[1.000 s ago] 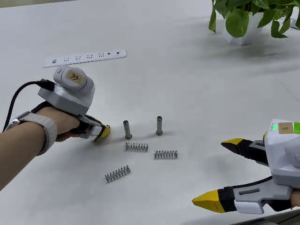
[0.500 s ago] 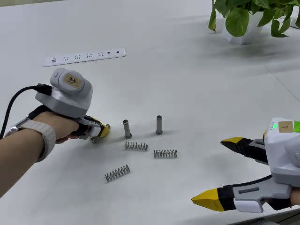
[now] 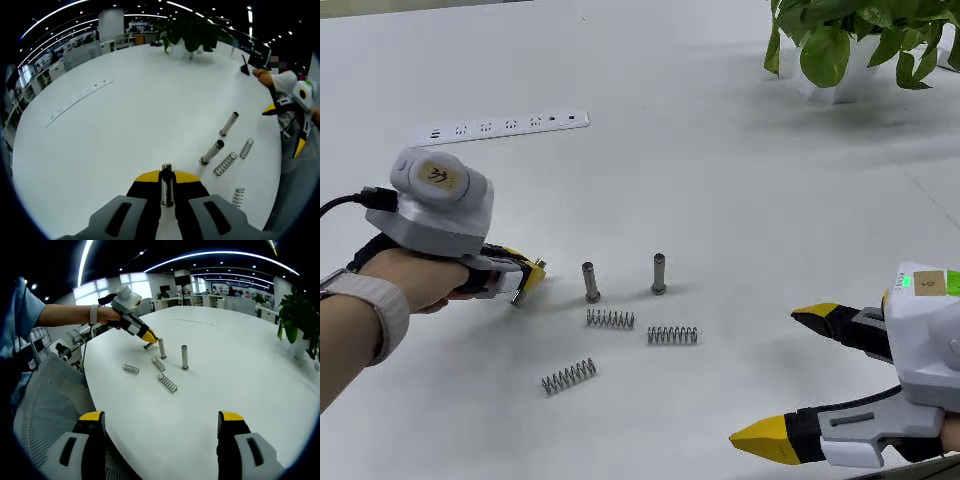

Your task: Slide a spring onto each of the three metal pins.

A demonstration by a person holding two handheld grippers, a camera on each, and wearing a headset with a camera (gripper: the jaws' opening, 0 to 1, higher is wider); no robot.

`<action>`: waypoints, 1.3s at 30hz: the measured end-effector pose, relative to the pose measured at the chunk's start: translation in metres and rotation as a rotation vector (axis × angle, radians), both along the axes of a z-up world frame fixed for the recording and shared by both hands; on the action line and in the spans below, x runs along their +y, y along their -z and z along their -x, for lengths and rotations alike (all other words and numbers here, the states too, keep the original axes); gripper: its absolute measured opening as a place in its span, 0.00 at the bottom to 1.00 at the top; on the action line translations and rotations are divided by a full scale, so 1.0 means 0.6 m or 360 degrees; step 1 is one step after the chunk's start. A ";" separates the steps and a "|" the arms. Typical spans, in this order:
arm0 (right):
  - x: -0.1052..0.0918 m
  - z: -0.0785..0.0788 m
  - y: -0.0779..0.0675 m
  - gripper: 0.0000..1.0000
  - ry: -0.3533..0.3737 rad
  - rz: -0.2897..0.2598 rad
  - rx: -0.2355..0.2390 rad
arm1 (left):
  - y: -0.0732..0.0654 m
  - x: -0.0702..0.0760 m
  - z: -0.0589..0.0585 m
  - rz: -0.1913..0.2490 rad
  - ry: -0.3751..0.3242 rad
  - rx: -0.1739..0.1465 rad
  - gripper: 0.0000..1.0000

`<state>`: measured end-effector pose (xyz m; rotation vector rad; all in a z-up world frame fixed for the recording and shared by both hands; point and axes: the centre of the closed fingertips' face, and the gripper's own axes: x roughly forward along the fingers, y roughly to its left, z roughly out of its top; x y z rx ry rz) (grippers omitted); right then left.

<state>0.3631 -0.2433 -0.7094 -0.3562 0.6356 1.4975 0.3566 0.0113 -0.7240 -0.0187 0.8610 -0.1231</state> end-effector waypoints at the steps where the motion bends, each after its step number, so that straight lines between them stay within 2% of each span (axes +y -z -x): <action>1: 0.001 0.000 0.000 0.94 -0.0003 0.0000 -0.0001 | -0.002 0.000 0.002 -0.0003 0.0002 -0.0003 0.08; 5: 0.004 0.002 0.001 0.94 -0.0013 0.0001 0.0001 | -0.008 0.003 0.011 -0.0004 0.0004 -0.0031 0.08; 13: 0.007 0.006 0.003 0.94 -0.0031 0.0004 0.0004 | -0.026 -0.007 0.027 -0.0017 0.0004 -0.0067 0.08; 18: 0.008 0.011 0.004 0.94 -0.0045 0.0013 0.0006 | -0.029 -0.006 0.038 -0.0028 0.0001 -0.0067 0.08; 22: 0.009 0.014 0.004 0.94 -0.0046 0.0012 0.0011 | -0.032 -0.005 0.045 -0.0023 -0.0022 -0.0095 0.08; 30: 0.011 0.016 0.006 0.94 -0.0055 0.0017 0.0011 | -0.032 -0.011 0.049 -0.0009 -0.0034 -0.0106 0.08; 34: 0.011 0.016 0.006 0.94 -0.0057 0.0018 0.0011 | -0.033 -0.022 0.049 -0.0040 -0.0006 -0.0103 0.08; 39: 0.011 0.017 0.006 0.94 -0.0059 0.0019 0.0010 | -0.032 -0.022 0.050 -0.0068 0.0015 -0.0106 0.08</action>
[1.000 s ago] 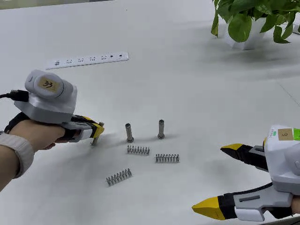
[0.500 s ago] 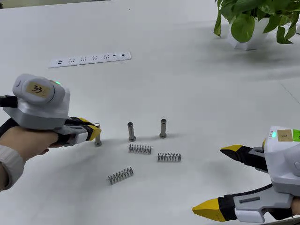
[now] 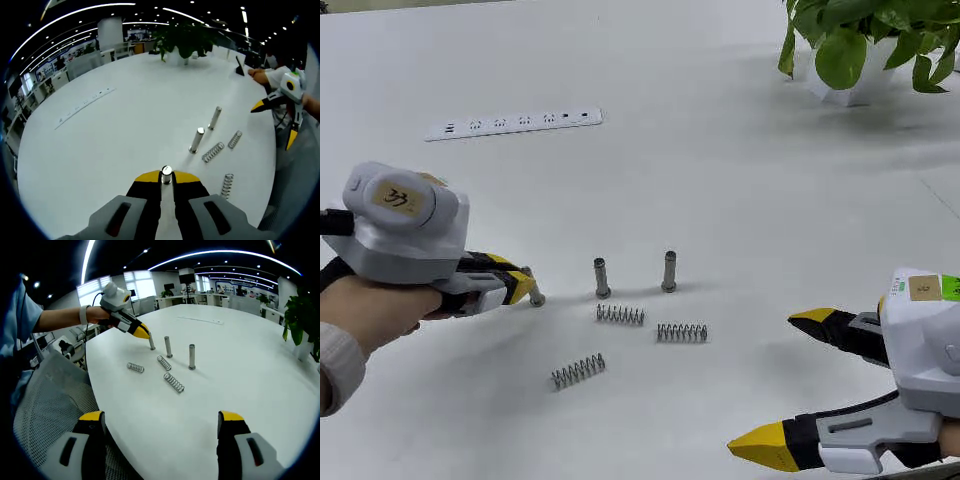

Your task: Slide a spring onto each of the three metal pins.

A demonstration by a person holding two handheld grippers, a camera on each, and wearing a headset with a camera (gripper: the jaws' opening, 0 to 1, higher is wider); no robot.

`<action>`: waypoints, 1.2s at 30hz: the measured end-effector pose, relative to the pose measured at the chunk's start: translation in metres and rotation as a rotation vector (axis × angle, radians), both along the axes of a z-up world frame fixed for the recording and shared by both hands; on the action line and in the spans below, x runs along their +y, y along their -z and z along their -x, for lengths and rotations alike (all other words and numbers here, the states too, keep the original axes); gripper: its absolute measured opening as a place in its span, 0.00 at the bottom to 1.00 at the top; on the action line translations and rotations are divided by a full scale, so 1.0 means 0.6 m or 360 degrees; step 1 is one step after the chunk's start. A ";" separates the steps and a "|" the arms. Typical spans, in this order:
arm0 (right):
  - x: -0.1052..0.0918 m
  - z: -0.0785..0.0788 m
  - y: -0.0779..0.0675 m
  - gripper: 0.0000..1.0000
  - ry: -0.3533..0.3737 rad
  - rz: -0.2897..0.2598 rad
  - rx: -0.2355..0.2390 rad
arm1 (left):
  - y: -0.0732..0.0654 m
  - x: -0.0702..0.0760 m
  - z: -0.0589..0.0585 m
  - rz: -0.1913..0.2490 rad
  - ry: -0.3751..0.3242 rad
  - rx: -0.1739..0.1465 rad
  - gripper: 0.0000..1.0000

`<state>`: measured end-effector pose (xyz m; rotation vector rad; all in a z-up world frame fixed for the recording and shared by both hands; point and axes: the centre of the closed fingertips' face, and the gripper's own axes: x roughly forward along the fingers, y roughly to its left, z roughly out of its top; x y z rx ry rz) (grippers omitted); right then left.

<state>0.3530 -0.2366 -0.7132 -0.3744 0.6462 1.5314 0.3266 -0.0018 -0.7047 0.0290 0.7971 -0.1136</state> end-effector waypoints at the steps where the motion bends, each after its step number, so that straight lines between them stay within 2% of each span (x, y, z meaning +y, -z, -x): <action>1: 0.000 0.000 -0.001 0.94 0.0002 -0.0004 -0.0001 | 0.000 0.000 -0.001 0.0000 -0.0001 -0.0004 0.08; 11: 0.002 0.001 -0.001 0.94 0.0000 -0.0007 -0.0004 | 0.002 0.001 0.002 -0.0024 -0.0005 -0.0056 0.08; 18: 0.003 0.002 0.000 0.94 -0.0003 -0.0009 -0.0002 | 0.008 0.006 0.008 -0.0020 -0.0021 -0.0064 0.08; 23: 0.002 0.004 0.000 0.94 -0.0004 -0.0007 -0.0001 | 0.013 0.002 0.014 -0.0018 -0.0023 -0.0048 0.06; 25: 0.003 0.004 0.000 0.94 -0.0003 -0.0009 0.0003 | 0.015 -0.002 0.016 0.0019 -0.0029 -0.0046 0.02; 28: 0.002 0.006 0.001 0.94 -0.0007 -0.0003 0.0003 | 0.017 -0.004 0.018 -0.0003 -0.0022 -0.0046 0.07; 30: 0.002 0.006 0.002 0.94 -0.0007 -0.0003 0.0005 | 0.020 -0.003 0.018 0.0009 -0.0030 -0.0051 0.08; 33: 0.002 0.005 0.002 0.94 -0.0008 -0.0001 0.0005 | 0.019 -0.003 0.017 -0.0012 -0.0024 -0.0055 0.14; 36: 0.001 0.003 0.002 0.94 -0.0007 -0.0001 0.0003 | 0.016 -0.005 0.017 0.0000 -0.0033 -0.0065 0.21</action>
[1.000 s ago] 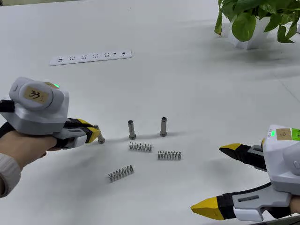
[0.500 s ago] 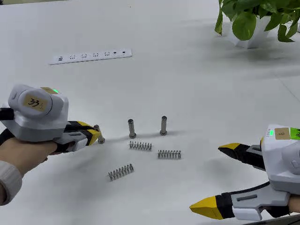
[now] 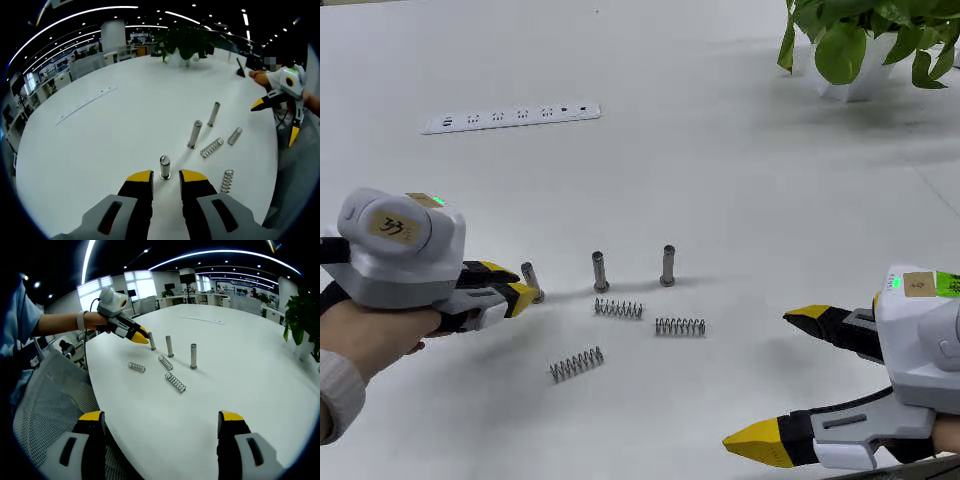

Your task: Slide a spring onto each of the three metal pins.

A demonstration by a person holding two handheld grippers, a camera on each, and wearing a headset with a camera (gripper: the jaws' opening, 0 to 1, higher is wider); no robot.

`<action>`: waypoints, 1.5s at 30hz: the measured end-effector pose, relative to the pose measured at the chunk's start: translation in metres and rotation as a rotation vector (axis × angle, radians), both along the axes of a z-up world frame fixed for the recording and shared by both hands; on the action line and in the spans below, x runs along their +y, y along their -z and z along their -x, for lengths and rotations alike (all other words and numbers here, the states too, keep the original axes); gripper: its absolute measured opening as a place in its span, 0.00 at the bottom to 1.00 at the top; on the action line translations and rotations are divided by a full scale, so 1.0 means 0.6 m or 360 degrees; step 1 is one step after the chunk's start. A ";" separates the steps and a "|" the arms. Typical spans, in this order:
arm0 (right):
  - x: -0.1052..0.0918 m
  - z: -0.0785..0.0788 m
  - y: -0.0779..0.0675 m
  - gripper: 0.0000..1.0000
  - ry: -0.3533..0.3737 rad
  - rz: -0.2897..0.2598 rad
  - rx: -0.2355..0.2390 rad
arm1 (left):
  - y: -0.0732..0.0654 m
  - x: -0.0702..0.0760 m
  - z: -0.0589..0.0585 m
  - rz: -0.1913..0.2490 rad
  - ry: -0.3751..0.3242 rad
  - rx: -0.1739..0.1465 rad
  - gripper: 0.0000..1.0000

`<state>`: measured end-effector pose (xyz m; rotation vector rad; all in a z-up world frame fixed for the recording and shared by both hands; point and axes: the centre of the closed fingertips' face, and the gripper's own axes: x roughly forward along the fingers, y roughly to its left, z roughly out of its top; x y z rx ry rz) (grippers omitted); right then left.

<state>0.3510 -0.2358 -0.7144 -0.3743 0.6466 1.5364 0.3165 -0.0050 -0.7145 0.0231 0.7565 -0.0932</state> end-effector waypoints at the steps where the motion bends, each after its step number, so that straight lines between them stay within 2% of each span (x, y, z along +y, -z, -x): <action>1: 0.000 -0.001 0.000 0.94 -0.0001 -0.0003 -0.0002 | -0.001 0.000 0.000 0.0002 0.0000 -0.0005 0.24; 6: 0.001 -0.003 -0.003 0.95 -0.0001 -0.0005 -0.0008 | -0.004 0.003 0.004 0.0049 -0.0022 -0.0045 0.38; 9: 0.002 -0.003 -0.004 0.95 -0.0001 -0.0005 -0.0009 | -0.010 0.006 0.005 0.0023 -0.0015 -0.0107 0.52; 11: 0.002 -0.003 -0.004 0.95 -0.0003 -0.0002 -0.0009 | -0.006 -0.002 0.010 0.0064 -0.0036 -0.0095 0.63; 14: 0.003 -0.002 -0.003 0.95 -0.0010 0.0000 -0.0010 | -0.005 -0.004 0.015 0.0114 -0.0039 -0.0133 0.67; 16: 0.004 -0.001 -0.004 0.95 -0.0014 0.0000 -0.0010 | -0.008 -0.008 0.016 0.0122 -0.0041 -0.0156 0.70; 19: 0.004 -0.003 -0.004 0.95 -0.0017 0.0002 -0.0014 | -0.006 -0.008 0.026 0.0149 -0.0037 -0.0151 0.75; 20: 0.004 -0.003 -0.005 0.95 -0.0019 0.0003 -0.0016 | -0.009 -0.009 0.025 0.0153 -0.0040 -0.0165 0.76; 24: 0.006 -0.003 -0.007 0.95 -0.0024 0.0005 -0.0022 | -0.010 -0.018 0.022 0.0178 -0.0036 -0.0163 0.84; 25: 0.006 -0.002 -0.008 0.95 -0.0026 0.0007 -0.0022 | -0.005 -0.021 0.027 0.0181 -0.0029 -0.0130 0.88; 26: 0.006 -0.002 -0.008 0.95 -0.0029 0.0009 -0.0025 | -0.005 -0.023 0.028 0.0186 -0.0027 -0.0127 0.92; 33: 0.009 -0.002 -0.009 0.96 -0.0043 0.0015 -0.0029 | -0.008 -0.036 0.038 0.0245 0.0001 -0.0137 0.94; 35: 0.009 -0.001 -0.009 0.96 -0.0048 0.0018 -0.0028 | -0.010 -0.040 0.039 0.0291 -0.0001 -0.0144 0.92; 37: 0.010 -0.001 -0.009 0.96 -0.0050 0.0019 -0.0028 | -0.013 -0.040 0.039 0.0289 0.0000 -0.0164 0.92; 40: 0.011 -0.001 -0.008 0.96 -0.0057 0.0025 -0.0028 | -0.011 -0.046 0.042 0.0298 0.0039 -0.0151 0.90; 45: 0.012 0.001 -0.008 0.96 -0.0063 0.0025 -0.0029 | -0.012 -0.049 0.044 0.0316 0.0038 -0.0144 0.89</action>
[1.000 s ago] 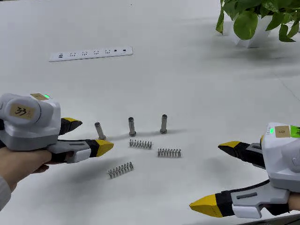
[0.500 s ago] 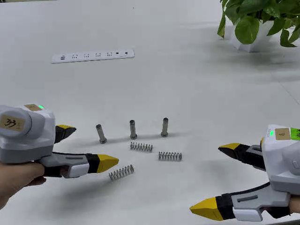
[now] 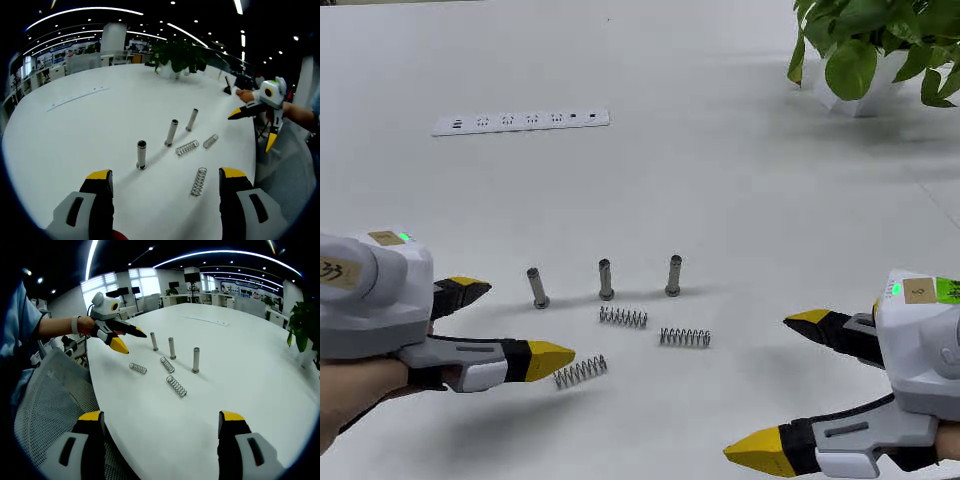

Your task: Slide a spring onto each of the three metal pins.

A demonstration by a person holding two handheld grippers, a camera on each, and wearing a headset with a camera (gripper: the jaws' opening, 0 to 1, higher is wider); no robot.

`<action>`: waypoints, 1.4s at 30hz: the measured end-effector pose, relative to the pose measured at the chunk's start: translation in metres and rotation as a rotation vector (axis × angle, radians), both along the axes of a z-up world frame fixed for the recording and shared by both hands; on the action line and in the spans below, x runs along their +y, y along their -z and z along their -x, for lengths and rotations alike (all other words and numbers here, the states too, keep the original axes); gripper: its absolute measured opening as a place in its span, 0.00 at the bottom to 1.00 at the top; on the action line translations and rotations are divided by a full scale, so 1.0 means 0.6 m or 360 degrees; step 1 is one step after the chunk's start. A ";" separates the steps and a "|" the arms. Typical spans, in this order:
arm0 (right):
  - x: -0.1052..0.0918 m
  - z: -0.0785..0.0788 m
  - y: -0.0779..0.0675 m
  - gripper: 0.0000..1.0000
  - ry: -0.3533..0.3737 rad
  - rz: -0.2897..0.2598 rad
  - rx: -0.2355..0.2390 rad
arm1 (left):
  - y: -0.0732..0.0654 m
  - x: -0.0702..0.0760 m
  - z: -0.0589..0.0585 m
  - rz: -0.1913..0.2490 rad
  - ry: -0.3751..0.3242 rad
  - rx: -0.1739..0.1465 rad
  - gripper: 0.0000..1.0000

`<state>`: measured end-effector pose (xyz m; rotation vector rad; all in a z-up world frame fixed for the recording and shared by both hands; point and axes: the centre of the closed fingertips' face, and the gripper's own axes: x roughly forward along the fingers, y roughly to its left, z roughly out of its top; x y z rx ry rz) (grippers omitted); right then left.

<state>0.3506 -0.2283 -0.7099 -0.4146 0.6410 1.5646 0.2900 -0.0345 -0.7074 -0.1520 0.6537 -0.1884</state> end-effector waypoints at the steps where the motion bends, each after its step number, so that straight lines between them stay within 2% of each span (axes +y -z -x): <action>1: 0.000 0.000 0.000 0.96 -0.0002 0.0002 -0.0001 | 0.000 -0.001 0.000 0.0002 -0.0001 -0.0002 0.91; 4: 0.000 0.002 0.000 0.96 -0.0007 0.0004 -0.0003 | -0.005 -0.005 0.000 0.0001 0.0026 -0.0020 0.90; 6: 0.000 0.002 0.000 0.96 -0.0006 0.0005 -0.0004 | -0.009 -0.009 0.003 0.0000 0.0035 -0.0026 0.92; 9: 0.000 0.003 0.000 0.96 -0.0007 0.0005 -0.0004 | -0.008 -0.015 0.009 -0.0015 0.0074 -0.0009 0.94; 12: 0.001 0.004 0.000 0.96 -0.0009 0.0003 -0.0005 | -0.005 -0.026 0.016 -0.0026 0.0123 0.0009 0.91; 15: 0.002 0.004 0.000 0.96 -0.0009 0.0002 -0.0004 | 0.001 -0.039 0.023 -0.0065 0.0177 0.0024 0.90; 21: 0.002 0.004 0.001 0.96 -0.0013 0.0003 -0.0002 | 0.013 -0.057 0.033 -0.0054 0.0220 0.0070 0.81; 26: 0.002 0.006 0.001 0.95 -0.0014 0.0004 0.0001 | 0.018 -0.071 0.035 -0.0041 0.0261 0.0075 0.68; 35: 0.002 0.007 0.003 0.95 -0.0012 0.0003 0.0007 | 0.035 -0.077 0.035 -0.0033 0.0285 0.0125 0.44; 40: 0.002 0.008 0.003 0.95 -0.0009 0.0002 0.0009 | 0.048 -0.084 0.039 -0.0043 0.0303 0.0171 0.34; 42: 0.001 0.007 0.004 0.95 -0.0007 0.0002 0.0010 | 0.052 -0.082 0.038 -0.0041 0.0289 0.0180 0.34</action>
